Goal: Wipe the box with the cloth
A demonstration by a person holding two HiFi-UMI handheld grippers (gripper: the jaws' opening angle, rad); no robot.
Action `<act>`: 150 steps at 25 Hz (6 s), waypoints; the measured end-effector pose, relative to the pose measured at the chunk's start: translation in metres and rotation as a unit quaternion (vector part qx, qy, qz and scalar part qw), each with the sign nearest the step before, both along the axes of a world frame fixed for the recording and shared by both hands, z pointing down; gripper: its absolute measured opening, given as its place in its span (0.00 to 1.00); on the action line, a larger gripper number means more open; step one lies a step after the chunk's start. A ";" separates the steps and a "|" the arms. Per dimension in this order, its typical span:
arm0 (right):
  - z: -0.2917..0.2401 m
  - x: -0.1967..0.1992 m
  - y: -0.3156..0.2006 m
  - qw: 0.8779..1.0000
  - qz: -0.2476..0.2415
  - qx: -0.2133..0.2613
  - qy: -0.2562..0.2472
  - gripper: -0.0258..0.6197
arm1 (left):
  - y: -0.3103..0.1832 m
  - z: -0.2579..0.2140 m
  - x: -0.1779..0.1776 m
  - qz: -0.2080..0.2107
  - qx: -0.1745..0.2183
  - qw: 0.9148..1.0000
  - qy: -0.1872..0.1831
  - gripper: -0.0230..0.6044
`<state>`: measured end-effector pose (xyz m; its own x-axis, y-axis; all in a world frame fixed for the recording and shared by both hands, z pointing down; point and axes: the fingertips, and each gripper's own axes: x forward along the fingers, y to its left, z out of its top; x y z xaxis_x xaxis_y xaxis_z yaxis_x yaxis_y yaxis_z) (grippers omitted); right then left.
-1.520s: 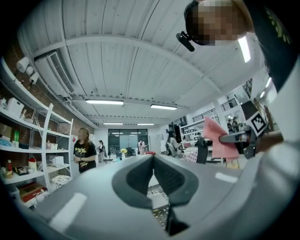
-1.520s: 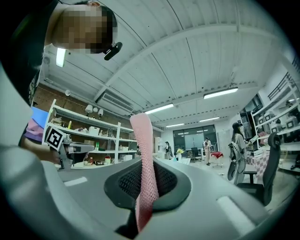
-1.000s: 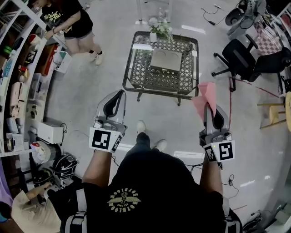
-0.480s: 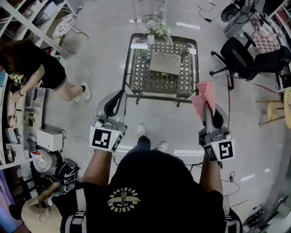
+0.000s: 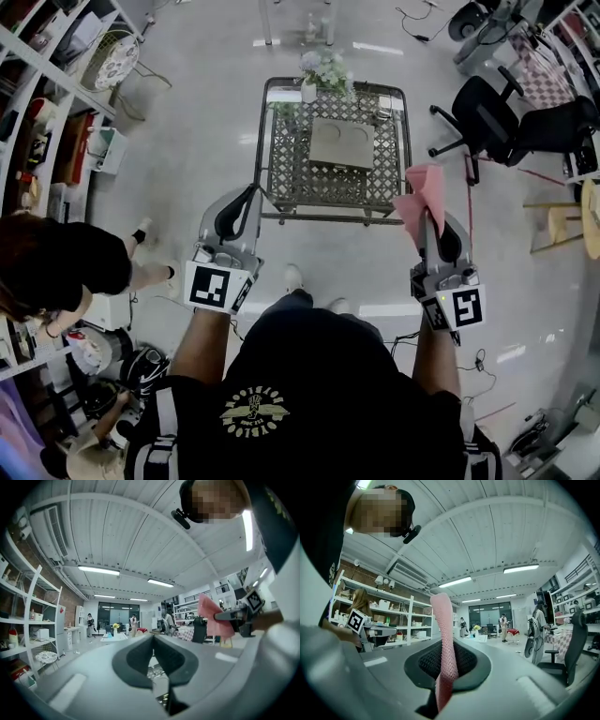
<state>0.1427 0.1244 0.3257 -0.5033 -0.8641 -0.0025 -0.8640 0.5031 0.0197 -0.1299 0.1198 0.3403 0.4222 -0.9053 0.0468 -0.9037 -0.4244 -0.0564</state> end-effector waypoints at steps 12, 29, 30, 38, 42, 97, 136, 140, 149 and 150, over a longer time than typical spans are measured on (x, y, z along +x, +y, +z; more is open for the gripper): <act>-0.005 -0.048 -0.023 1.000 0.028 -0.011 -0.008 0.07 | -0.044 -0.003 -0.041 0.031 0.008 0.999 0.013 0.04; -0.015 -0.041 -0.038 0.999 0.035 0.002 -0.023 0.07 | -0.059 -0.003 -0.030 0.044 0.019 0.998 0.027 0.04; -0.016 -0.038 -0.041 0.999 0.035 0.001 -0.024 0.07 | -0.062 -0.004 -0.028 0.043 0.020 0.999 0.027 0.04; -0.003 -0.025 -0.079 0.999 0.019 -0.018 -0.029 0.07 | -0.093 0.007 -0.021 0.020 -0.005 1.000 0.011 0.04; 0.006 -0.028 -0.106 0.999 0.008 -0.029 -0.037 0.07 | -0.113 0.017 -0.022 0.010 -0.027 1.000 0.006 0.04; 0.235 -0.196 -0.322 0.964 -0.108 -0.242 -0.036 0.07 | -0.306 0.136 -0.112 -0.009 -0.125 0.992 0.008 0.04; 0.528 0.001 -0.371 0.843 0.104 -0.506 0.149 0.06 | -0.282 0.143 -0.079 -0.068 -0.147 0.987 -0.005 0.04; 0.529 0.040 -0.366 0.831 0.131 -0.512 0.176 0.06 | -0.283 0.138 -0.065 -0.075 -0.139 0.987 -0.010 0.04; 0.534 0.059 -0.357 0.836 0.119 -0.508 0.168 0.06 | -0.267 0.127 -0.048 -0.089 -0.126 0.988 -0.016 0.04; 0.532 0.057 -0.356 0.838 0.118 -0.507 0.163 0.06 | -0.265 0.125 -0.048 -0.088 -0.124 0.988 -0.015 0.04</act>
